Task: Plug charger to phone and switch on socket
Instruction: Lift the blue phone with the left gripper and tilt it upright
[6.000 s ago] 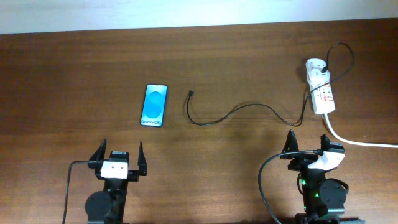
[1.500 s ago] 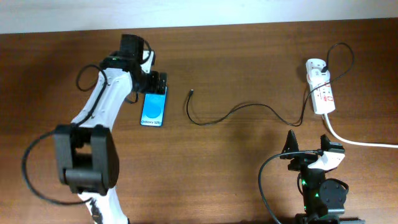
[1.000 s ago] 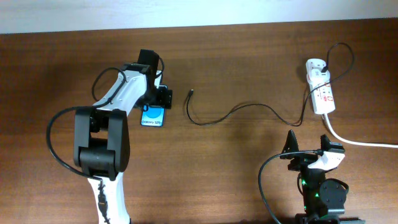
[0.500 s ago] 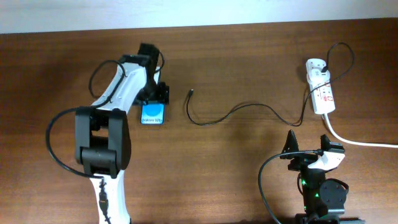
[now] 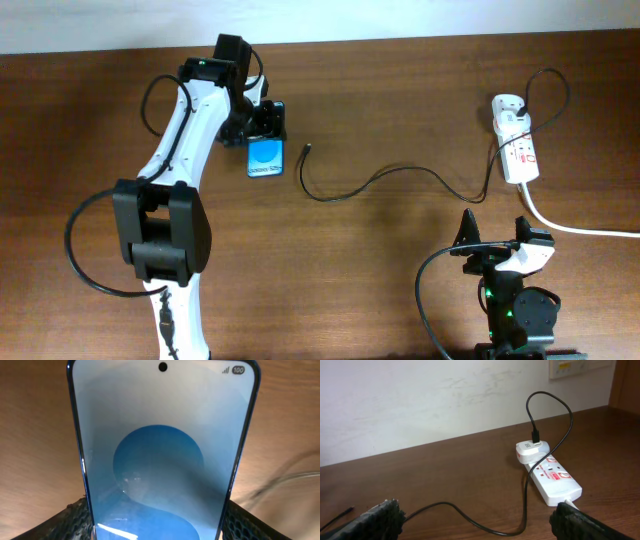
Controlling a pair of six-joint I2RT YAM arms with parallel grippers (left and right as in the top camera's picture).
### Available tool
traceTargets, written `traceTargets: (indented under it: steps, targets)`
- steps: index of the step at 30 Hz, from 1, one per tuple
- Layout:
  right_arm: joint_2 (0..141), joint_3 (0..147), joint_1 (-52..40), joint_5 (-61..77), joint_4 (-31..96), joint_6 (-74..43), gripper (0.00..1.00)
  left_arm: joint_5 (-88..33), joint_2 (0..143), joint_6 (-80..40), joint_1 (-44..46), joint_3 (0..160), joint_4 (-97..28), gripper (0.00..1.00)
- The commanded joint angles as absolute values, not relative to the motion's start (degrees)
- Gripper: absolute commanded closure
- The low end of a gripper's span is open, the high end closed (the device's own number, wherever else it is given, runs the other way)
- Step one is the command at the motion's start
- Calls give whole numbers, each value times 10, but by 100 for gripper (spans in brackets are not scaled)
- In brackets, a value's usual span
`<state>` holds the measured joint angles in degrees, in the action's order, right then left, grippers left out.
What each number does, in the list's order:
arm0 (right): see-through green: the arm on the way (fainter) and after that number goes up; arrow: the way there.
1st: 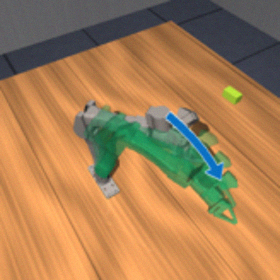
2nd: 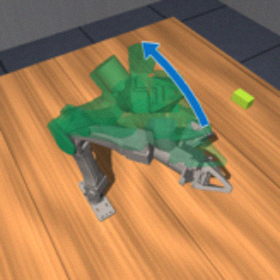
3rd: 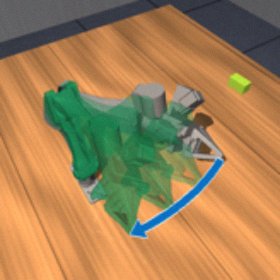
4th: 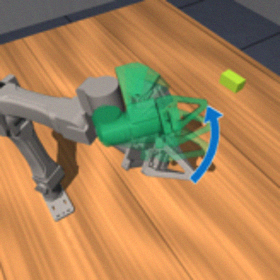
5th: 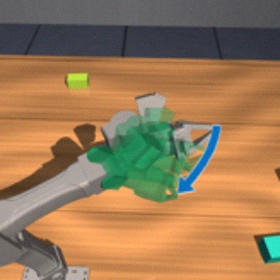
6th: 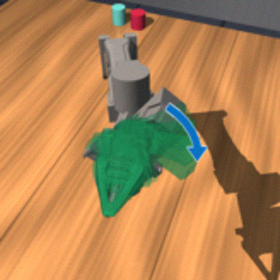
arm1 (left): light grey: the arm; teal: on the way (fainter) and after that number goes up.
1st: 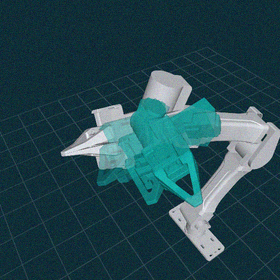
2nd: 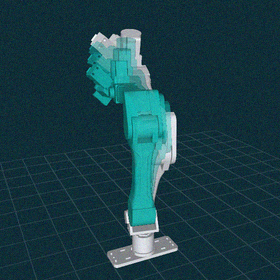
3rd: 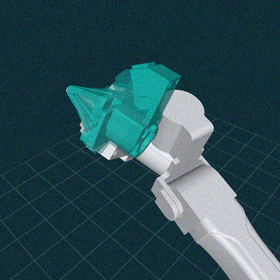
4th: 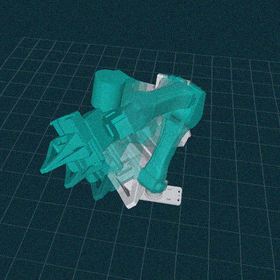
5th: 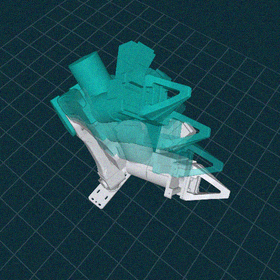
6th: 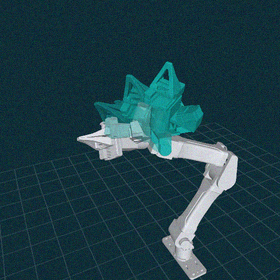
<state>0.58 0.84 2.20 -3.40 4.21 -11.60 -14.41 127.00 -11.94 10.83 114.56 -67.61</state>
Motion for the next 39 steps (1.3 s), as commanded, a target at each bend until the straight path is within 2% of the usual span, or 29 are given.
traceTargets:
  steps: [1, 4, 12, 14, 22, 34, 39]
  targets:
    - [2, 3, 18, -33, 44, -116, 2, -260, 1265, -255, 109, 1160, -705, 100]
    - [2, 3, 18, -33, 44, -116, 2, -284, 1265, -322, 107, 1160, -717, 100]
    - [2, 3, 18, -33, 44, -116, 2, -525, 1265, -479, 99, 1160, -717, 100]
    - [2, 3, 18, -33, 44, -116, 2, -550, 1265, -516, 91, 1160, -717, 100]
    - [2, 3, 18, -33, 44, -116, 2, -673, 1265, -557, 73, 1160, -717, 100]
    - [2, 3, 18, -33, 44, -116, 2, -668, 1265, -579, 73, 1160, -792, 100]
    - [2, 3, 18, -33, 44, -116, 2, -590, 1265, -618, 73, 1160, -787, 100]
